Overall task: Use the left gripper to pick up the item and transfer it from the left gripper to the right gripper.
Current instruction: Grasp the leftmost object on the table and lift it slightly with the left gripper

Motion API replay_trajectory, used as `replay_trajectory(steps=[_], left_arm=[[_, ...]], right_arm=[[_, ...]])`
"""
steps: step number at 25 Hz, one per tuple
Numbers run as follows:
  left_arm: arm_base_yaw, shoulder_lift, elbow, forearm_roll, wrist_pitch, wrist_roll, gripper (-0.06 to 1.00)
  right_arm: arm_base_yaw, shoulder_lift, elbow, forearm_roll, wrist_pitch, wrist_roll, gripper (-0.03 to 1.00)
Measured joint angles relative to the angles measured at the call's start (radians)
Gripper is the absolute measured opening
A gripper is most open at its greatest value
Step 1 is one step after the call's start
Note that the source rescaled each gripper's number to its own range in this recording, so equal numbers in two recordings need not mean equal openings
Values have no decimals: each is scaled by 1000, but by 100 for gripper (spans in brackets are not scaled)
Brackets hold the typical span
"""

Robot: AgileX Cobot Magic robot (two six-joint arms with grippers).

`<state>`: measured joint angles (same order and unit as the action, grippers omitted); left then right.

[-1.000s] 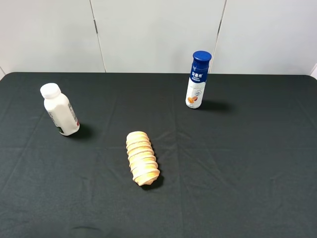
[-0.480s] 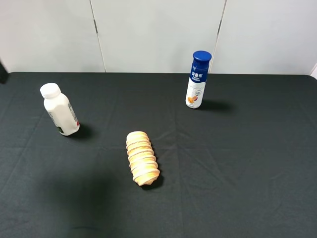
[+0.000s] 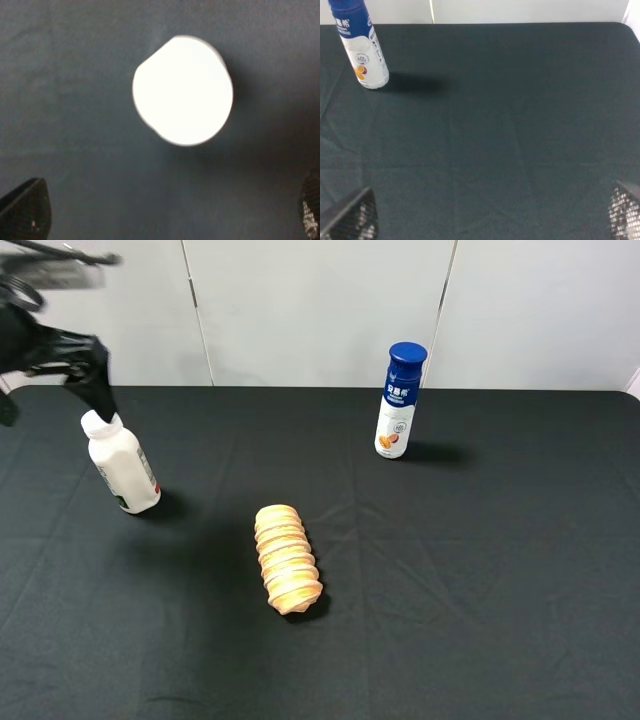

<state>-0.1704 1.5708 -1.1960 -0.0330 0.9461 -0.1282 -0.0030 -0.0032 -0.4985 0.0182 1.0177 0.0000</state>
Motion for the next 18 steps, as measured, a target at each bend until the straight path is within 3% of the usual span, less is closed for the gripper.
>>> replay_trajectory(steps=[18], left_arm=[[-23, 258, -7, -14, -148, -27, 100]], right_arm=[[0, 0, 0, 0, 0, 0, 100]])
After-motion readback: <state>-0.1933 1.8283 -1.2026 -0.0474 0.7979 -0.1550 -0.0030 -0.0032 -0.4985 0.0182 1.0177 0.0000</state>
